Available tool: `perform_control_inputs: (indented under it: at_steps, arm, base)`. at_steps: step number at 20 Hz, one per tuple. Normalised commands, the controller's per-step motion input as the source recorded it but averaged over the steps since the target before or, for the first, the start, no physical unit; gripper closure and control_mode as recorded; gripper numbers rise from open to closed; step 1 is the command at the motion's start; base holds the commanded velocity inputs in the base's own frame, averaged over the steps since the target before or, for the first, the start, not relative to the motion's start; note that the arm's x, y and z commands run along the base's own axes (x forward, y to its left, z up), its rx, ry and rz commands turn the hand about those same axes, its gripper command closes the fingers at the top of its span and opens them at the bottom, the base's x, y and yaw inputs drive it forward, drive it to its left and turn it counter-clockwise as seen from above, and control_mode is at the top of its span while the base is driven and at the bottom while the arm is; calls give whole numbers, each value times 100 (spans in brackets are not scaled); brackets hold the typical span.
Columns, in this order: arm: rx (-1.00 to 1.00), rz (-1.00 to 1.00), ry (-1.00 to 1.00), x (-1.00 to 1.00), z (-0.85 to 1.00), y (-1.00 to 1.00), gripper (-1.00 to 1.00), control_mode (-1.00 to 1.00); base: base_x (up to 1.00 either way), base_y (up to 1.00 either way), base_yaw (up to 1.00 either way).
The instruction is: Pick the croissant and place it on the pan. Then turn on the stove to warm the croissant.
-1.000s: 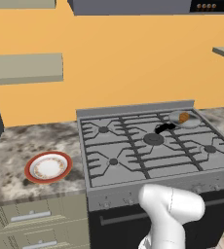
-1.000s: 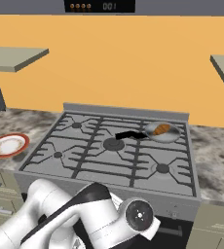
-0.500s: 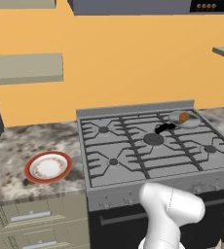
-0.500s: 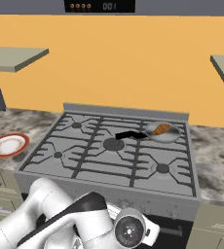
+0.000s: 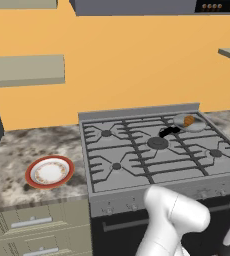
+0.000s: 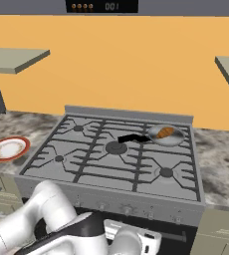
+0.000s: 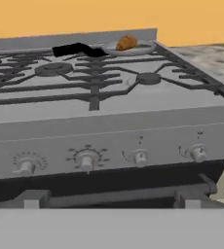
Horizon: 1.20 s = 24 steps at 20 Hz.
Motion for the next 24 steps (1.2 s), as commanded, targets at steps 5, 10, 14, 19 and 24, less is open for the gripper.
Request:
perform_control_inputs:
  at_steps: [5, 10, 14, 19, 24]
  arm:
    - [-18, 10, -21, 0, -7, 0, -100, -100]
    - [-15, 10, -15, 0, -3, 0, -100, -100]
    - [-9, 7, -8, 0, 0, -16, -100, -100]
    - [-1, 6, -8, 0, -2, -24, -100, -100]
    - [-1, 6, -8, 0, -10, -9, -100, -100]
  base:
    - [0, 0, 0]
    - [0, 0, 0]
    - [0, 0, 0]
    - [0, 0, 0]
    - [0, 0, 0]
